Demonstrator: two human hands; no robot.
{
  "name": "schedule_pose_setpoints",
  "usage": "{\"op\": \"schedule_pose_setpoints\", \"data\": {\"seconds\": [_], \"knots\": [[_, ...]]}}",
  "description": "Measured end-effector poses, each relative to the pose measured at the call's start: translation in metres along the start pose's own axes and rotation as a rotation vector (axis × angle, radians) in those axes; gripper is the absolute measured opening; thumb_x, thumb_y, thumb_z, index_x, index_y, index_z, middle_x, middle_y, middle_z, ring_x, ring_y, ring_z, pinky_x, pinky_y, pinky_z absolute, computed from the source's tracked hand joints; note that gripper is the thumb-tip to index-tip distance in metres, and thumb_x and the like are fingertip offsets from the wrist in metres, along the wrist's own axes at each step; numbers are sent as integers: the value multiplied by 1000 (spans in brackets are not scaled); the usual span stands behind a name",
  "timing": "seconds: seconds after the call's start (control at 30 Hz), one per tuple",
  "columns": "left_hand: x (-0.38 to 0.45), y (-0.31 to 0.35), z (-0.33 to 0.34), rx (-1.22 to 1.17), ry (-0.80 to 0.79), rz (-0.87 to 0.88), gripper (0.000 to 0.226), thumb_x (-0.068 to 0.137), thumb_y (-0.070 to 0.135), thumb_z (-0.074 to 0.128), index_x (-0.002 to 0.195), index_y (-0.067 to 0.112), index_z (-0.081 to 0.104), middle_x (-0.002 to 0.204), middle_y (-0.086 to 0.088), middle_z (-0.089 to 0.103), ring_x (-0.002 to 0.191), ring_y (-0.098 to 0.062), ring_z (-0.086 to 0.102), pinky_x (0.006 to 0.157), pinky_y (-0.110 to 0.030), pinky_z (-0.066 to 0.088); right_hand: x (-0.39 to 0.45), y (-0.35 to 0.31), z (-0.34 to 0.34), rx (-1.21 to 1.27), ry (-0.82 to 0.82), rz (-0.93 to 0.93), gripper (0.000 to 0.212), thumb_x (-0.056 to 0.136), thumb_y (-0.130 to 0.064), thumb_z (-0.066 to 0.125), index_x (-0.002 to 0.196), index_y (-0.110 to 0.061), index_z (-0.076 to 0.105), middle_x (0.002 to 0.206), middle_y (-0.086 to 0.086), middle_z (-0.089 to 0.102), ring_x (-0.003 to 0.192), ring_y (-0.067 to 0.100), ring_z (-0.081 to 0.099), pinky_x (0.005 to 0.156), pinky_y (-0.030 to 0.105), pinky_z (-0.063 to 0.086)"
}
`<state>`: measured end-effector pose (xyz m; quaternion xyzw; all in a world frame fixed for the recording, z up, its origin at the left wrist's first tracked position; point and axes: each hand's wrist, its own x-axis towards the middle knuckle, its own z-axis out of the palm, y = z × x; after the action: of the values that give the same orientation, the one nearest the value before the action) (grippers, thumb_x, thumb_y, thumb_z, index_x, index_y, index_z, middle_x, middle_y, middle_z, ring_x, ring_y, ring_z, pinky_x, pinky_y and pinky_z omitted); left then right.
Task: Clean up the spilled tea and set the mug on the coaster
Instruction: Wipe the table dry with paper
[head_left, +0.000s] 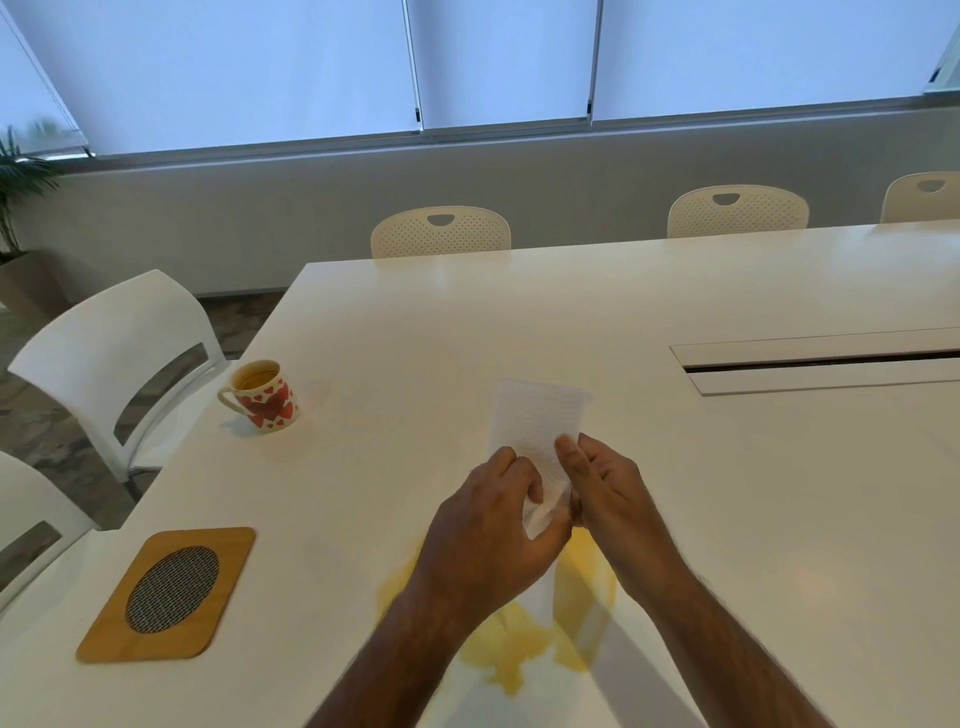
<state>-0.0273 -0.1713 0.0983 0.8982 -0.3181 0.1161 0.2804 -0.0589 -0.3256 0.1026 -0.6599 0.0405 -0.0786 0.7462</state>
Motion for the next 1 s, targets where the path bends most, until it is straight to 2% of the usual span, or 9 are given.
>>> {"op": "schedule_pose_setpoints", "data": {"seconds": [0.17, 0.27, 0.37, 0.47, 0.53, 0.63, 0.7, 0.83, 1.0], "knots": [[-2, -2, -8, -315, -74, -107, 30, 90, 60, 56, 103, 33, 62, 104, 17, 56, 94, -5, 56, 73, -14, 43, 3, 3, -11, -23, 39, 3, 25, 103, -6, 60, 124, -15, 69, 105, 7, 80, 95, 27, 77, 74, 34, 60], [-2, -11, -7, -384, 132, -160, 10, 93, 33, 68, 101, 30, 63, 100, 14, 55, 88, -7, 56, 75, -13, 40, 4, 4, -16, -14, 52, -2, 26, 102, -3, 60, 124, -14, 68, 106, 7, 80, 98, 27, 77, 74, 31, 61], [0, -24, -4, -400, 262, -286, 26, 92, 32, 72, 112, 31, 56, 111, 16, 55, 95, -8, 56, 77, -14, 44, 3, 1, -20, 7, 7, 0, 28, 102, -3, 60, 127, -13, 67, 108, 9, 79, 98, 24, 77, 74, 29, 59], [7, -31, -10, -710, 83, -506, 30, 95, 36, 73, 122, 32, 60, 121, 11, 66, 101, -5, 66, 82, -18, 54, 1, -1, -22, 29, -34, 5, 29, 102, -5, 61, 130, -13, 66, 108, 10, 79, 92, 20, 76, 69, 25, 57], [8, -34, -13, -883, -16, -561, 25, 98, 31, 72, 122, 28, 67, 114, 1, 75, 105, -16, 72, 89, -34, 60, 0, 0, -23, 26, -35, 1, 31, 101, -5, 62, 132, -13, 64, 105, 9, 79, 86, 14, 75, 65, 21, 54], [4, -30, -18, -920, -27, -536, 19, 99, 20, 70, 117, 22, 74, 109, 0, 78, 100, -27, 75, 85, -43, 59, -2, 2, -25, 39, -35, 6, 34, 101, -5, 62, 134, -13, 61, 96, 4, 79, 77, 8, 72, 61, 17, 52], [3, -29, -19, -906, -11, -528, 16, 99, 17, 70, 113, 21, 75, 107, 4, 78, 95, -26, 76, 84, -44, 59, -3, 4, -25, 72, -62, 25, 41, 98, -6, 65, 137, -13, 58, 106, 7, 79, 90, 15, 76, 66, 21, 56], [3, -28, -18, -870, 11, -538, 11, 98, 18, 71, 108, 21, 75, 109, 7, 77, 92, -24, 77, 88, -47, 62, -7, 12, -26, 72, -118, 35, 50, 94, 1, 69, 140, -14, 56, 126, 10, 74, 116, 29, 71, 85, 43, 63], [0, -30, -18, -886, 12, -534, 9, 99, 16, 71, 106, 19, 75, 112, 7, 77, 90, -33, 76, 81, -52, 60, -10, 14, -24, 63, -71, -14, 40, 93, 7, 68, 128, -11, 66, 120, 6, 77, 108, 26, 75, 79, 29, 60]]}}
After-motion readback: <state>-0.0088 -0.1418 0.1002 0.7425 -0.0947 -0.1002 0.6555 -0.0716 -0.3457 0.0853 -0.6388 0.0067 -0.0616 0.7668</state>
